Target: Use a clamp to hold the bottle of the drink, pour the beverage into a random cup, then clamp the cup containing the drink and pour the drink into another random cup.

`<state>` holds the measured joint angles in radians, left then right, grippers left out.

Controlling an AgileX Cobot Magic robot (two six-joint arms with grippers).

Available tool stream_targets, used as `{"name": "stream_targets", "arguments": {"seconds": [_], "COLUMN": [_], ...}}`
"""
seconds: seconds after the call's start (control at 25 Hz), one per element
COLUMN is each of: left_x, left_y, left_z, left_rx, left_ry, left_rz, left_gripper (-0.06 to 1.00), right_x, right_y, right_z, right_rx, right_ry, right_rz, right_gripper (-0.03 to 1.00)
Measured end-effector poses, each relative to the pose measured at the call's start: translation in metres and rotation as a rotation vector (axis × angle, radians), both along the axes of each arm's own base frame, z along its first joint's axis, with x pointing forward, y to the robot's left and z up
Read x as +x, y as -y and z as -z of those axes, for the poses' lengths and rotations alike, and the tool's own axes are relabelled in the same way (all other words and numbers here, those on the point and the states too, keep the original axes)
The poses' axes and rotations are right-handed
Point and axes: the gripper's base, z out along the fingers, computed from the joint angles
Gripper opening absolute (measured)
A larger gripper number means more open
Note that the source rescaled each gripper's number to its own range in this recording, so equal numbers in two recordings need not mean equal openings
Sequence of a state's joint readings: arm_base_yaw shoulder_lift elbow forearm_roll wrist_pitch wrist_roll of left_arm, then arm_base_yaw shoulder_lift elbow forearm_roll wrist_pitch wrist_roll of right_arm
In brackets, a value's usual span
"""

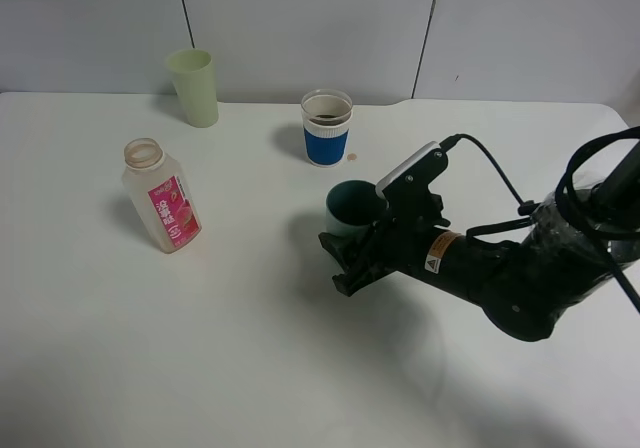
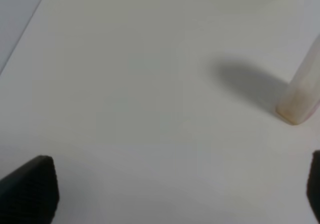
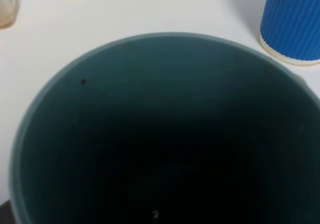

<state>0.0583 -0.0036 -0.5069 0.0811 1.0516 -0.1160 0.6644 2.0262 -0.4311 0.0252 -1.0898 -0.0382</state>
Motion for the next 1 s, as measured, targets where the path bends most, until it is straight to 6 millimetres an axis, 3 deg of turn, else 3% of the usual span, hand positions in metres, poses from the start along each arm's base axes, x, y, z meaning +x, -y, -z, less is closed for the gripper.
{"name": "stream_targets", "arguments": {"seconds": [0.12, 0.16, 0.32, 0.4, 0.48, 0.72, 1.0], "left_x": [0.0, 0.0, 0.0, 0.0, 0.0, 0.0, 0.0], "left_y": [0.0, 0.0, 0.0, 0.0, 0.0, 0.0, 0.0], "left_z": [0.0, 0.0, 0.0, 0.0, 0.0, 0.0, 0.0], "left_rx": [0.0, 0.0, 0.0, 0.0, 0.0, 0.0, 0.0], "left_ry": [0.0, 0.0, 0.0, 0.0, 0.0, 0.0, 0.0], "left_rz": [0.0, 0.0, 0.0, 0.0, 0.0, 0.0, 0.0], "left_gripper": [1.0, 1.0, 1.0, 1.0, 1.0, 1.0, 1.0], "right_x": [0.0, 0.0, -0.001, -0.001, -0.001, -0.001, -0.006], "right_y": [0.0, 0.0, 0.001, 0.001, 0.001, 0.001, 0.008], "right_z": [0.0, 0.0, 0.004, 0.004, 0.001, -0.023, -0.071], "right_rx": [0.001, 0.009, -0.001, -0.002, -0.003, 0.0, -0.002], "right_ry": [-0.001, -0.012, -0.037, -0.036, -0.032, -0.03, 0.005], "right_rz": [0.001, 0.007, 0.01, 0.009, 0.007, 0.007, 0.032], "right_gripper": [0.0, 0.08, 0.77, 0.91, 0.97, 1.0, 1.0]}}
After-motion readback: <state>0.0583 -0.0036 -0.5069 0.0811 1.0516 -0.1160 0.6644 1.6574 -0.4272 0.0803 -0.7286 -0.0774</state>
